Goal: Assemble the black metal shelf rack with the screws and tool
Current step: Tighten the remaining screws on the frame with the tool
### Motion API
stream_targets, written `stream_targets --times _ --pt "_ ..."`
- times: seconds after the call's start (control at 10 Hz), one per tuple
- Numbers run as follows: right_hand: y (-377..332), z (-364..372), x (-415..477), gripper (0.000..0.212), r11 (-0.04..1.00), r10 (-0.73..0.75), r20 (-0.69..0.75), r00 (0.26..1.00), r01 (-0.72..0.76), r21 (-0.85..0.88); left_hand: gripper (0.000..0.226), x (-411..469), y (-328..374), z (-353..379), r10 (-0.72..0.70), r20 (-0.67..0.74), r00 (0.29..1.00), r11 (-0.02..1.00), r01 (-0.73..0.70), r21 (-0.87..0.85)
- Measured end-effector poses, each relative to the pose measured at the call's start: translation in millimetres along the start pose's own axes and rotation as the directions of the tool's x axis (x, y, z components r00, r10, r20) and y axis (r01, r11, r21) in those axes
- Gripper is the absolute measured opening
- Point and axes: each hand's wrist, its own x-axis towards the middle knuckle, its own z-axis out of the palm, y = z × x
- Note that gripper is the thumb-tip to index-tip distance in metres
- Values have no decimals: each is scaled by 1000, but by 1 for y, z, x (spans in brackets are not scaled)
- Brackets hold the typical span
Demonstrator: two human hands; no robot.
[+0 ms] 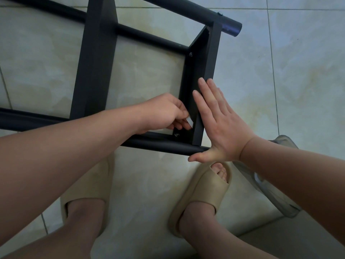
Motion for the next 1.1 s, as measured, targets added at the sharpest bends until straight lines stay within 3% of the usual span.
stream_targets --times 0.5,1.1 --pt "0 1 0 133 1000 0 -2 1000 0 -1 22 -7 0 -15 47 108 993 968 -72 241" --pt "0 2 0 133 1000 1 0 1000 -1 -5 18 -8 -4 -22 23 221 975 910 -111 399"
